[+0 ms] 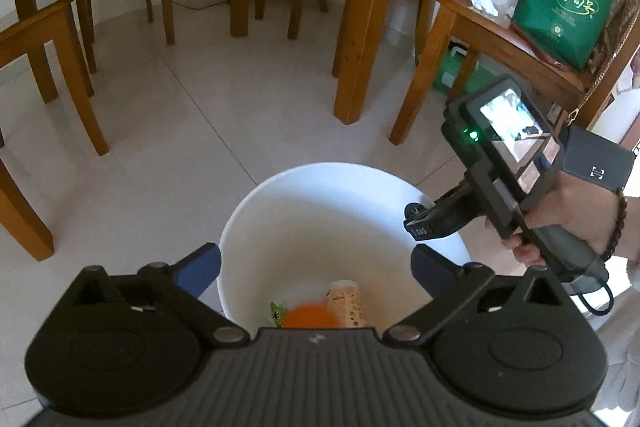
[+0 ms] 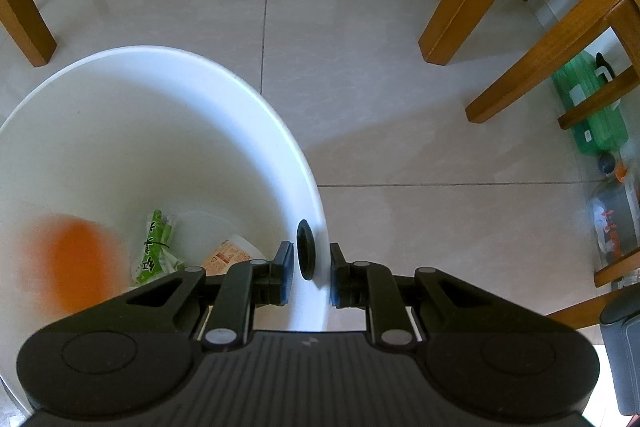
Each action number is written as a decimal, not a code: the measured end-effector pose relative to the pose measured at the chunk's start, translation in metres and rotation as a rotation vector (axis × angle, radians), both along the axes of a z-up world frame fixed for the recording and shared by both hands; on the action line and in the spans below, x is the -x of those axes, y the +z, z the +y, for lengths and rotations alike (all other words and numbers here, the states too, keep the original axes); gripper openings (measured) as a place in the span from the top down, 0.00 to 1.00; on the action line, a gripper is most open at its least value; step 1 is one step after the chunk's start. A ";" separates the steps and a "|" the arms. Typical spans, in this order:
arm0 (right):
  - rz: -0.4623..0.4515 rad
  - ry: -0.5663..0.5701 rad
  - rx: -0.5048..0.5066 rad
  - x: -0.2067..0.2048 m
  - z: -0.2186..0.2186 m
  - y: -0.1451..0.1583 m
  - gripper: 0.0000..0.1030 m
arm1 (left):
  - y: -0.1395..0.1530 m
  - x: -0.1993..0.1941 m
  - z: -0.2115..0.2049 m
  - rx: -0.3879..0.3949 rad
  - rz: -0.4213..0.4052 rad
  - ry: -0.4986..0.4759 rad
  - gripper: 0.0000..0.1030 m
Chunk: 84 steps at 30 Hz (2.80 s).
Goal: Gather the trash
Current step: 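Carry the orange with the left tool into the bin and release, then move the left tool to the crumpled white paper and close it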
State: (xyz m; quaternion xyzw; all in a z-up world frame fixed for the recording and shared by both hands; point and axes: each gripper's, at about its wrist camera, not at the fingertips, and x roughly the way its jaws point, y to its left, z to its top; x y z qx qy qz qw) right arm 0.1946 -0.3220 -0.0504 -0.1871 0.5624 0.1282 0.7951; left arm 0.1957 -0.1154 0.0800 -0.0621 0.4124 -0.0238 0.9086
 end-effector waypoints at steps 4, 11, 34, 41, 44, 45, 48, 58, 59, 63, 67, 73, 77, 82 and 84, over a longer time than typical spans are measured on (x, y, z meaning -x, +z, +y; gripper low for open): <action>0.002 0.001 -0.007 0.001 0.000 0.000 0.80 | -0.007 0.002 0.001 -0.018 0.060 -0.006 0.02; 0.000 0.005 -0.004 0.003 0.001 -0.001 0.80 | -0.022 0.010 0.012 0.092 0.178 0.018 0.02; 0.000 0.020 0.007 0.003 0.002 -0.002 0.80 | -0.083 0.117 0.162 0.184 0.238 0.576 0.02; -0.005 0.028 0.021 0.006 0.005 -0.003 0.80 | -0.117 0.148 0.223 0.119 0.254 0.801 0.02; -0.004 0.029 0.022 0.005 0.004 -0.004 0.80 | -0.144 0.159 0.244 0.124 0.299 0.880 0.02; -0.004 0.029 0.023 0.005 0.004 -0.004 0.80 | -0.153 0.162 0.249 0.125 0.313 0.903 0.02; -0.006 0.033 0.031 0.005 0.005 -0.005 0.80 | -0.181 0.172 0.263 0.142 0.360 0.965 0.02; -0.015 0.042 0.068 0.007 0.011 -0.009 0.79 | -0.245 0.181 0.277 0.223 0.395 1.061 0.02; -0.016 0.043 0.070 0.007 0.012 -0.009 0.79 | -0.251 0.183 0.274 0.228 0.398 1.069 0.02; -0.019 0.044 0.076 0.005 0.013 -0.010 0.79 | -0.272 0.182 0.274 0.221 0.401 1.110 0.04; -0.022 0.050 0.086 0.004 0.014 -0.012 0.78 | -0.289 0.185 0.277 0.215 0.400 1.164 0.11; -0.019 0.050 0.090 0.001 0.015 -0.014 0.78 | -0.301 0.187 0.277 0.229 0.374 1.203 0.21; -0.024 0.059 0.096 0.003 0.016 -0.015 0.77 | -0.303 0.188 0.276 0.218 0.369 1.197 0.30; -0.027 0.065 0.100 0.004 0.016 -0.015 0.77 | -0.298 0.190 0.276 0.175 0.356 1.183 0.49; -0.027 0.067 0.100 0.004 0.016 -0.015 0.77 | -0.297 0.189 0.278 0.176 0.350 1.179 0.50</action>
